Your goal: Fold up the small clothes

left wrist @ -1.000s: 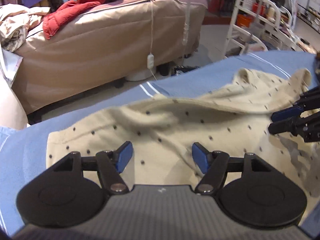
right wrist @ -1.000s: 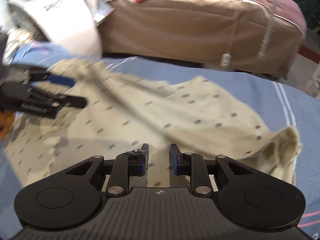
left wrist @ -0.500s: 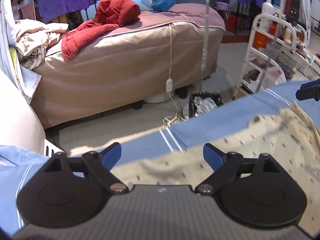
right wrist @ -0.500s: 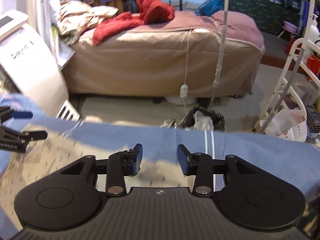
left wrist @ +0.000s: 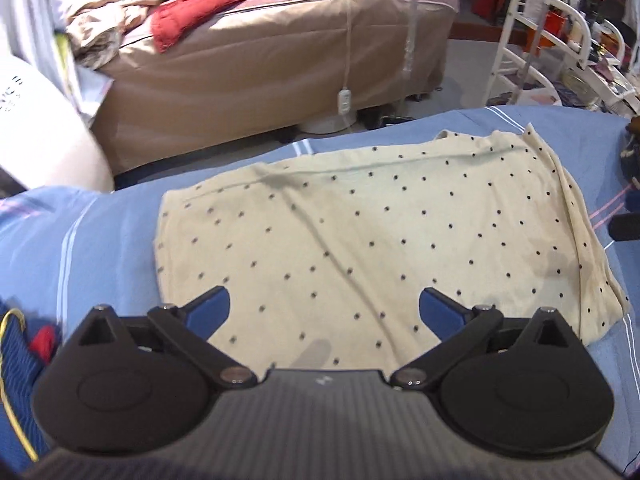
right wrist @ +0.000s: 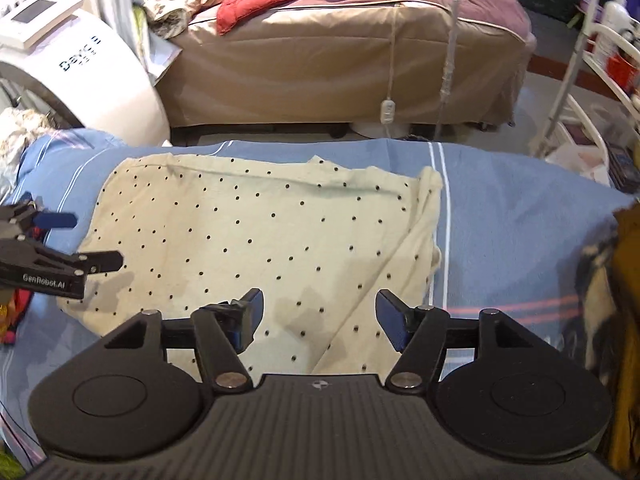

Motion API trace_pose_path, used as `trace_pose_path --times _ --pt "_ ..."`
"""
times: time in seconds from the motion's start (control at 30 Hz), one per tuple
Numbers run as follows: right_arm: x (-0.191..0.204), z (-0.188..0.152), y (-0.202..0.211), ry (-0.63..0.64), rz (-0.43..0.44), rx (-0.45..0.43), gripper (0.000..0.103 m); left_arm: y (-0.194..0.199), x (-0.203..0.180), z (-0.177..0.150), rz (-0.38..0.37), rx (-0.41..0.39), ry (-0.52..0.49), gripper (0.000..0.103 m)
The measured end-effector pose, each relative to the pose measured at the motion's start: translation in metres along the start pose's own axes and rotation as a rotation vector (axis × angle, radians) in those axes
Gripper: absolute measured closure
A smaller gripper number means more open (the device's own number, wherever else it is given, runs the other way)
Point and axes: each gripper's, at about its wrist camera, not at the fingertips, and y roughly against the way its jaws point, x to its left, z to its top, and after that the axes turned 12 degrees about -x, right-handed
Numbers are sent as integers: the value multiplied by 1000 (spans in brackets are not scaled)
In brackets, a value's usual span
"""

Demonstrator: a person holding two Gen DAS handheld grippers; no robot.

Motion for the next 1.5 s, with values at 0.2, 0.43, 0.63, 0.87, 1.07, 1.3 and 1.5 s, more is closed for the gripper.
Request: trace_pose_path --times 0.2,0.43,0.63,0.87,1.07,1.3,1.5 --pt "24 -8 28 20 9 -15 0 40 13 -12 11 16 72 0" --pt "12 8 26 112 25 17 0 51 -10 -28 38 45 108 0" --pt "-10 51 14 278 102 53 0 48 -45 -30 102 71 176 0" --pt "-75 102 -31 335 146 57 0 41 -115 -48 180 99 430 0" --pt "-113 84 -91 104 252 182 0 17 -184 -73 125 139 603 4" --pt "-123 66 -135 -3 311 287 0 5 -202 -100 96 164 874 9" --pt "-134 51 -150 -86 381 373 0 -2 -205 -113 48 133 999 3"
